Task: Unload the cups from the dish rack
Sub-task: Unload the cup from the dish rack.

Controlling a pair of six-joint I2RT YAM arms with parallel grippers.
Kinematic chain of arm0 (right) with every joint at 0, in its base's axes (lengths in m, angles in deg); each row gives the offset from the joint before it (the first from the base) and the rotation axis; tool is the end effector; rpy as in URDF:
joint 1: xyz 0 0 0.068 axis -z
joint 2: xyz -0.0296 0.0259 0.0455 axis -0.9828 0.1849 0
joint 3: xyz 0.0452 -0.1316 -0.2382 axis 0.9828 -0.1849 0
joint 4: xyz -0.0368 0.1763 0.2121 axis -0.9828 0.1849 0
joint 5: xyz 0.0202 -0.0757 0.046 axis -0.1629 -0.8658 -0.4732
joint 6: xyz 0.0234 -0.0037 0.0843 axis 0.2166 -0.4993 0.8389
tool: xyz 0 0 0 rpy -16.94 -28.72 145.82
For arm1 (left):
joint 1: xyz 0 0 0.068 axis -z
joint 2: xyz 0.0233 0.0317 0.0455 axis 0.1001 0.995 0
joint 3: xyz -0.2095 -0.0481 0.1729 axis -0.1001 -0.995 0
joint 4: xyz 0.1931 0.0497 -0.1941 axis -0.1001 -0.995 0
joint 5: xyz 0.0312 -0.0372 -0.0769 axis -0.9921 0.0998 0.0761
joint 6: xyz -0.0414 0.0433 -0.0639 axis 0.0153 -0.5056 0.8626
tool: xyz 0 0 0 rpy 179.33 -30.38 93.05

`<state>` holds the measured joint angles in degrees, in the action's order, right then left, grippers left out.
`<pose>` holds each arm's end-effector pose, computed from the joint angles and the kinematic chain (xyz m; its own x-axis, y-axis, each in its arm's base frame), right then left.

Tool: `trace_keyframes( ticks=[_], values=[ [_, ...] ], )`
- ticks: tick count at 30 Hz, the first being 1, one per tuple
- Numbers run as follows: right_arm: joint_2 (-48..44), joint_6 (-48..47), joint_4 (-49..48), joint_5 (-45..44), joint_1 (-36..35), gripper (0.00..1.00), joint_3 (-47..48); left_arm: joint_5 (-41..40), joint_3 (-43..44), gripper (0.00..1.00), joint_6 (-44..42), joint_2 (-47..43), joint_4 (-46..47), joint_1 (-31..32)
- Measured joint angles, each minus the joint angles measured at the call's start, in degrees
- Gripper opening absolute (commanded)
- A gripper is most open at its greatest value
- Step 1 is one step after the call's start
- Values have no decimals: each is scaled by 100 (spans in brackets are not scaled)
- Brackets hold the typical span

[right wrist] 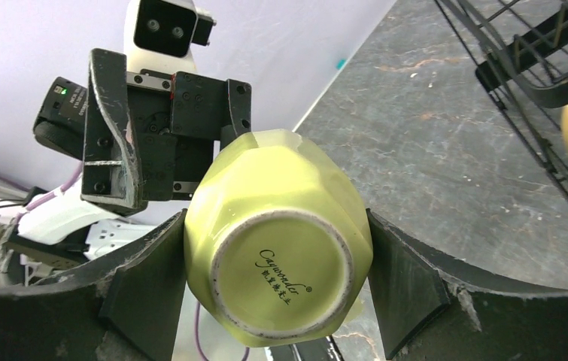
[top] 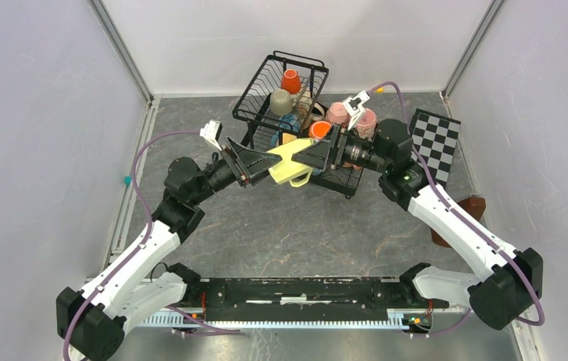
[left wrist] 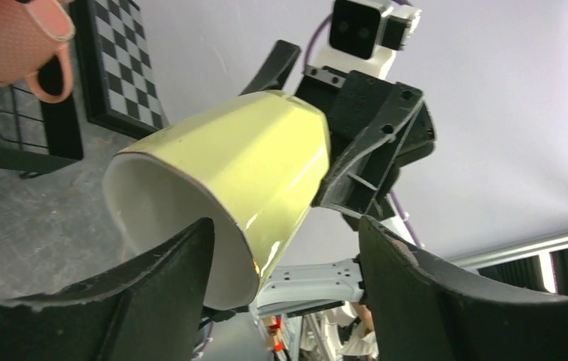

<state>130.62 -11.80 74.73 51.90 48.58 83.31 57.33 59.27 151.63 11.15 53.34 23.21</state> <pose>0.2566 0.2035 0.3727 -0.6882 0.2810 -0.6689 -0.5897 0.3205 0.7413 0.2147 -0.1595 0.3499 -0.7501 -0.5482 -0.3698 0.3662 0.1213 -0.9226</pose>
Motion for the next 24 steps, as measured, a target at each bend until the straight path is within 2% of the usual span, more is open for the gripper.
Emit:
trace_keyframes(
  ticks=[8,15,21,24],
  values=[
    [9,531,-708,313,2,19,-251,323,-28,67,278,-4,466,0],
    [136,1169,-1370,404,2,18,-468,511,-28,58,269,-33,487,0],
    [234,1541,-1530,439,2,19,-654,573,-28,47,258,-57,433,0],
    [234,1637,-1600,433,2,19,-675,586,-28,46,197,-52,409,0]
  ],
)
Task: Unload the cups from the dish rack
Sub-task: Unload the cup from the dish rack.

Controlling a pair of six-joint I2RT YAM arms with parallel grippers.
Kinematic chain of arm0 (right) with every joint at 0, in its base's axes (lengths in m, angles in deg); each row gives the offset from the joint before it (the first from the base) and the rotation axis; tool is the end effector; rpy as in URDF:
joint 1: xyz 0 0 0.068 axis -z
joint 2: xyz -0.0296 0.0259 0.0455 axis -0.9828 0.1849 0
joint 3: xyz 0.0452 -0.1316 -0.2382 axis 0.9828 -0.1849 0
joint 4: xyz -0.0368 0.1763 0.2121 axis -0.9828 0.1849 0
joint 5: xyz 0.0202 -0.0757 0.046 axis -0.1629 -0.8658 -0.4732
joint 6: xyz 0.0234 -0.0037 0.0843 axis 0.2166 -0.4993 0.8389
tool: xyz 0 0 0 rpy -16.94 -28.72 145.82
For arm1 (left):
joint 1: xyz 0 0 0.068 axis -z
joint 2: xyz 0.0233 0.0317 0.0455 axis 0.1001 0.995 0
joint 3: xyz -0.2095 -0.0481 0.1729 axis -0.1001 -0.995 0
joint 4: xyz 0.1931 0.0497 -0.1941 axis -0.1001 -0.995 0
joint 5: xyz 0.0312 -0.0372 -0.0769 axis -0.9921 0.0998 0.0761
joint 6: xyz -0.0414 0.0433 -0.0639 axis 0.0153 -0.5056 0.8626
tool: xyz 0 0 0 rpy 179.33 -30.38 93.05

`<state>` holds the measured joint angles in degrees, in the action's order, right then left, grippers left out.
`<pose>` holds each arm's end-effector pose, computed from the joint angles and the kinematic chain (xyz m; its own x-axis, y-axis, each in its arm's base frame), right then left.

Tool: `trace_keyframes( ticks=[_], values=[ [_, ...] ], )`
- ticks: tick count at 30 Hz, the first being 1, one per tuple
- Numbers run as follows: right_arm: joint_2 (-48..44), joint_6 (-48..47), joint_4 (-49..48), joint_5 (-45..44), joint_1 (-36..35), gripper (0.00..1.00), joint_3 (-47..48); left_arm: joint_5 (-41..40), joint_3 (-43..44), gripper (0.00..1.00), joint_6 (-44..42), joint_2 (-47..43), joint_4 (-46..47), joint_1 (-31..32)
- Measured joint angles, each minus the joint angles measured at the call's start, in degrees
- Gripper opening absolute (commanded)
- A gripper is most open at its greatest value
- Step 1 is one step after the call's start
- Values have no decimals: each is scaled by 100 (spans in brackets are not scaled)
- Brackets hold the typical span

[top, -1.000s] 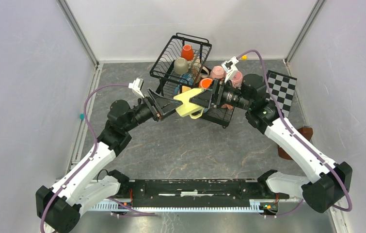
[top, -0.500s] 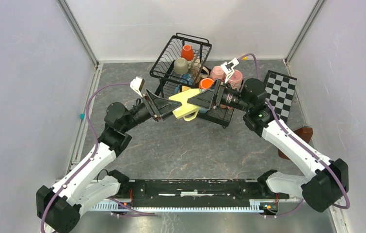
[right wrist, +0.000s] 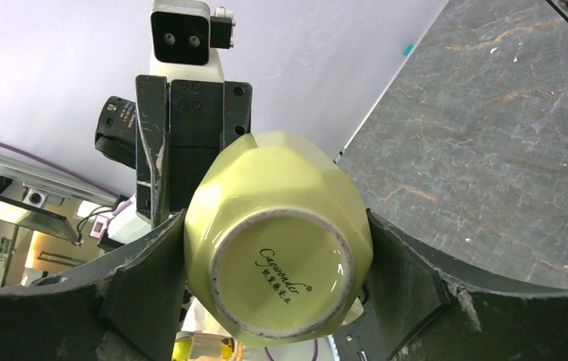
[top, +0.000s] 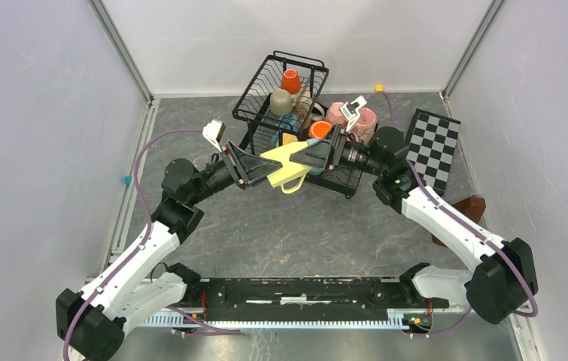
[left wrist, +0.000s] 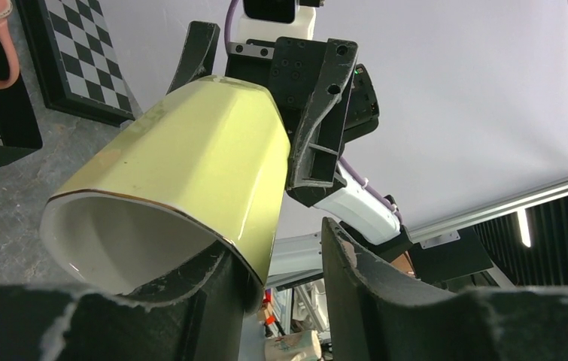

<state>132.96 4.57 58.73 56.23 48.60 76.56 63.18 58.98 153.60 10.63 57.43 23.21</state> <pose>0.2601 0.2110 0.3504 -0.8043 0.3273 -0.4959 -0.4773 0.1414 0.8673 0.2048 -0.1618 0.3594 -0.7878 -0.4818 -0.3837 0.4157 0.0438 -0.9084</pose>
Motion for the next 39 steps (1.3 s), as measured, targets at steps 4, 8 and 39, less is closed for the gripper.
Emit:
trace_keyframes(
  ticks=[4,8,39],
  values=[
    [-9,127,-140,-17,0,19,-133,7,2,46,-39,11,-52,0],
    [-9,236,-212,-81,0,18,-260,4,33,47,-173,66,-232,13],
    [-341,-271,-37,-420,-59,98,-575,-925,205,2,-990,-490,-1620,229]
  ],
)
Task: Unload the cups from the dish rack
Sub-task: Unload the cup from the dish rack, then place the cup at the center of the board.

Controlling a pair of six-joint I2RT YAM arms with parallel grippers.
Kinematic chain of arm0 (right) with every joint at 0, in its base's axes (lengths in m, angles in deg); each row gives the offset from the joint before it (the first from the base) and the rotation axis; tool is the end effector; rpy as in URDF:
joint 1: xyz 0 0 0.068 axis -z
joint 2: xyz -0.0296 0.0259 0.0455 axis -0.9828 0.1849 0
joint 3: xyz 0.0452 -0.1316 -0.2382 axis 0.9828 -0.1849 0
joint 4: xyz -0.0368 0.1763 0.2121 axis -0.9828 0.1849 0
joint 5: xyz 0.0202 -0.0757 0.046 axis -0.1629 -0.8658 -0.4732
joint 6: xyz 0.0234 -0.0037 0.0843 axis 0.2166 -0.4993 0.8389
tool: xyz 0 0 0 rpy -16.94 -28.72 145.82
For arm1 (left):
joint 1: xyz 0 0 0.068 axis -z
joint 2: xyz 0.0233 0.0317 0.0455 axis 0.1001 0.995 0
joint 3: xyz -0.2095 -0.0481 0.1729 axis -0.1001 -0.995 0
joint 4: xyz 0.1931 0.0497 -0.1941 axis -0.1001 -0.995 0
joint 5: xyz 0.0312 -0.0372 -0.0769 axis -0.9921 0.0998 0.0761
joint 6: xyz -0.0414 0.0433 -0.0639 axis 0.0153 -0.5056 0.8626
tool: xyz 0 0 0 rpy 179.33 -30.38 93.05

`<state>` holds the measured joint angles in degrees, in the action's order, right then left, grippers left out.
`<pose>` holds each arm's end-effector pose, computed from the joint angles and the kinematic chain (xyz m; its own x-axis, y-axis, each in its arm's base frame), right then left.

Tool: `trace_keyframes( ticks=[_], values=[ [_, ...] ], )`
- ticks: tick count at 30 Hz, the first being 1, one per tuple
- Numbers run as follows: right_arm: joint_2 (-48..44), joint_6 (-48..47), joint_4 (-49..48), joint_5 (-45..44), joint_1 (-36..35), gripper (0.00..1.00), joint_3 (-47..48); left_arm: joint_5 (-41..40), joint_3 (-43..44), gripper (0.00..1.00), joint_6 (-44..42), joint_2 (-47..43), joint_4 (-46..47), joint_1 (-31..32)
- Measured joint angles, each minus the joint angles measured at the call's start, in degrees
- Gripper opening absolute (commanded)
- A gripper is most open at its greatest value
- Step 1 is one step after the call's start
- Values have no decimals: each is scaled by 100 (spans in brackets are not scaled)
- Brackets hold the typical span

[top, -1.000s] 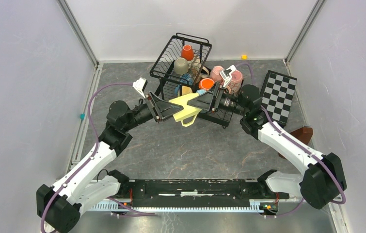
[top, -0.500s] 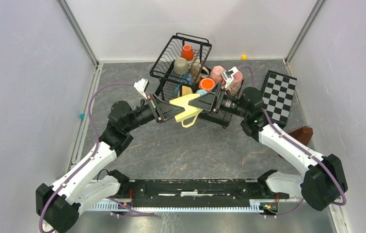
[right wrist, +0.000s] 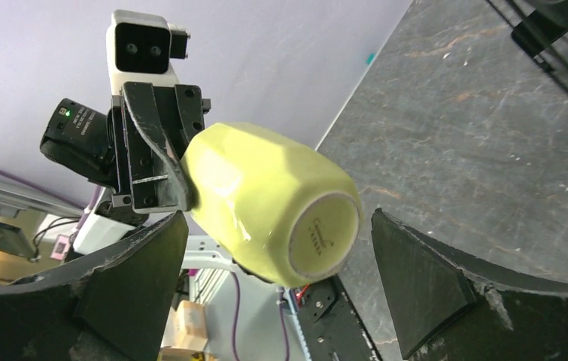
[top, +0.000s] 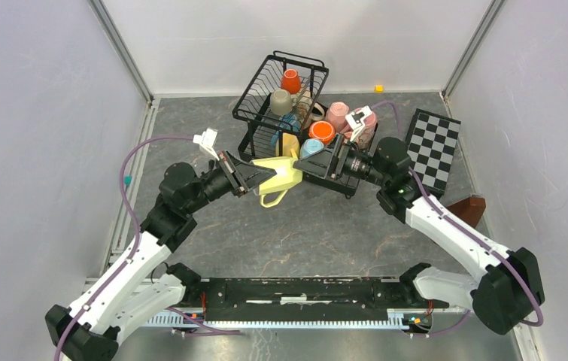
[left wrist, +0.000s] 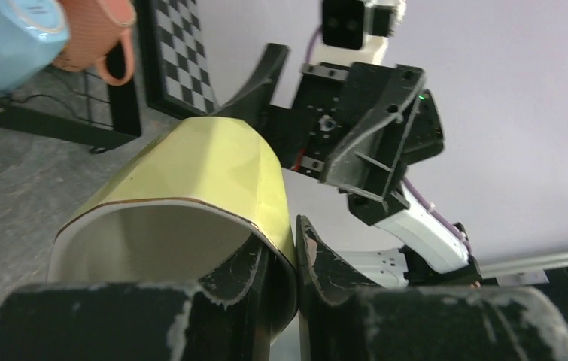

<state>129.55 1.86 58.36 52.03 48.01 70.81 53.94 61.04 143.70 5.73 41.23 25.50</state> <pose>0.2498 0.2033 0.3290 -0.7756 0.3612 -0.5176 -0.4773 0.2010 0.8554 0.1938 -0.1543 0.3548 -0.7190 -0.5211 -0.4598 0.3949 0.2380 -0.8874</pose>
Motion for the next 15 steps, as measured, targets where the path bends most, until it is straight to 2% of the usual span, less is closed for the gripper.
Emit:
trace_keyframes(
  ticks=[6,15],
  values=[
    [-361,-509,348,-256,15,98,0,-754,129,2,-319,-531,-1250,0],
    [-730,-1456,1320,-881,26,98,17,-2470,1351,2,-1019,-1082,-4033,-2]
  ],
)
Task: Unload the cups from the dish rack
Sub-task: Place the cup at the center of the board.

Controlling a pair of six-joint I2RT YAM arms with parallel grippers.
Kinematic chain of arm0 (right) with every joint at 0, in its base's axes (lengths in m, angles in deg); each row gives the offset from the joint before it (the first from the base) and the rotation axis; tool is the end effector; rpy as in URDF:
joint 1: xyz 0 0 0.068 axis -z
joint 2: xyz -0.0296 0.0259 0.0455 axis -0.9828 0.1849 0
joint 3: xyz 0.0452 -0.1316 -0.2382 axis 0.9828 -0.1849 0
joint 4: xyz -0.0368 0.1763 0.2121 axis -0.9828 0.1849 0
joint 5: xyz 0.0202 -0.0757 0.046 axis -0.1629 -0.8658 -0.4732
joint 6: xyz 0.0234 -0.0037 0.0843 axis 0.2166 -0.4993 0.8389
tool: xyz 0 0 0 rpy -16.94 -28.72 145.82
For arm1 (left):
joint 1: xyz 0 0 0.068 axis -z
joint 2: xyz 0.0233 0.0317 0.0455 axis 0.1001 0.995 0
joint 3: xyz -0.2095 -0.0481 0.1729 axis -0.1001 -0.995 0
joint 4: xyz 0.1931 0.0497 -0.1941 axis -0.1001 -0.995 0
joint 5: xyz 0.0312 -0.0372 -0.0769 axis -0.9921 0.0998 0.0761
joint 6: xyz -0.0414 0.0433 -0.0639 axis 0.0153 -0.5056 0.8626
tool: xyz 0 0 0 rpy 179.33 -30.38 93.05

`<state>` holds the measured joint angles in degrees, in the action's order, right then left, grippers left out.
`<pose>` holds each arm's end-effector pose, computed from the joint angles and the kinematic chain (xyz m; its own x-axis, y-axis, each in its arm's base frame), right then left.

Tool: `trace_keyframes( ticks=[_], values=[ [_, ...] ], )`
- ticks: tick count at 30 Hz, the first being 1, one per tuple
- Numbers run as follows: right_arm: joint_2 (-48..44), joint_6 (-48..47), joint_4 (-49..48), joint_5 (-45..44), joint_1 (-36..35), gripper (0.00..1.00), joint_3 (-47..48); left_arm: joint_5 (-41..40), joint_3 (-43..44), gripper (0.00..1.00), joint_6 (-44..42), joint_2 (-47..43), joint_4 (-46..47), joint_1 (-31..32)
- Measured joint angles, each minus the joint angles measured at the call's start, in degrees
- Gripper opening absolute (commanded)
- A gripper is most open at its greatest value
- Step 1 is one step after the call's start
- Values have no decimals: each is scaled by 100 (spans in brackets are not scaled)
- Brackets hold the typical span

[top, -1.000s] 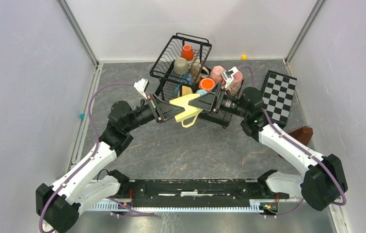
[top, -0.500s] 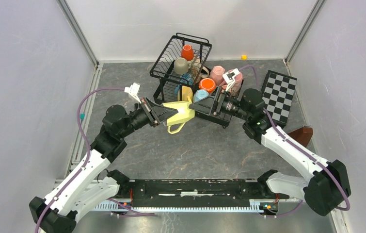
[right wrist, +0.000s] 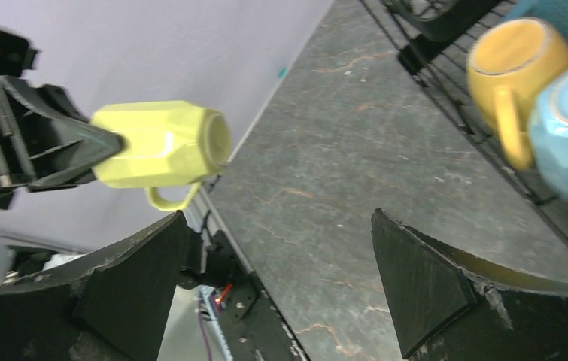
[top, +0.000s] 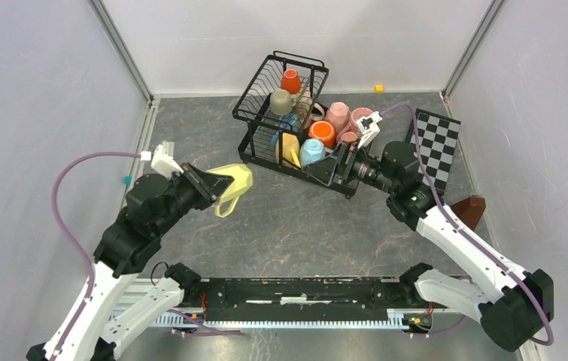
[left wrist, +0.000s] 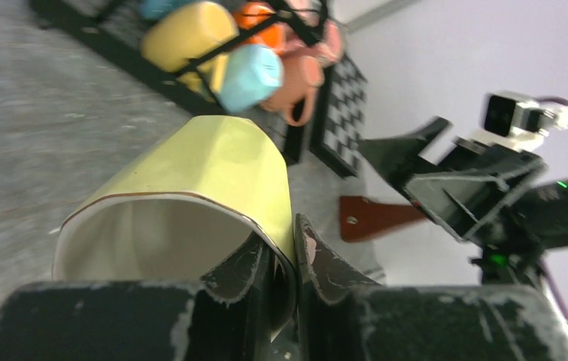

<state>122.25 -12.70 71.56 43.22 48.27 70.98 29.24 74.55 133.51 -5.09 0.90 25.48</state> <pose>0.2365 0.1815 0.3342 -0.6365 0.3606 -0.6817 -0.5416 0.4203 0.7280 0.1491 -0.0891 0.3806 -0.5277 -0.6176 -0.5832 0.1384 0.6149 -0.7764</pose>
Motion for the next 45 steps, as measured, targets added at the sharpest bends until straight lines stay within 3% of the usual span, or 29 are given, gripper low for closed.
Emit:
trace_keyframes(
  ticks=[7,14,31,36,45],
  values=[
    [-146,-925,1161,-721,2,98,378,-1574,767,2,-245,407,-1971,-2],
    [-378,-1606,1956,-1344,4,98,684,-2463,916,2,-734,1720,-2590,-321],
    [-487,-2122,2667,-1631,4,98,717,-1467,920,2,-2184,4343,-1438,-3309],
    [-487,-2184,2671,-1626,4,98,717,-1294,957,2,-2323,4916,-1244,-3674],
    [-487,-2269,2695,-1609,4,98,717,-1180,1185,3,-2452,5464,-1099,-3753]
  ],
)
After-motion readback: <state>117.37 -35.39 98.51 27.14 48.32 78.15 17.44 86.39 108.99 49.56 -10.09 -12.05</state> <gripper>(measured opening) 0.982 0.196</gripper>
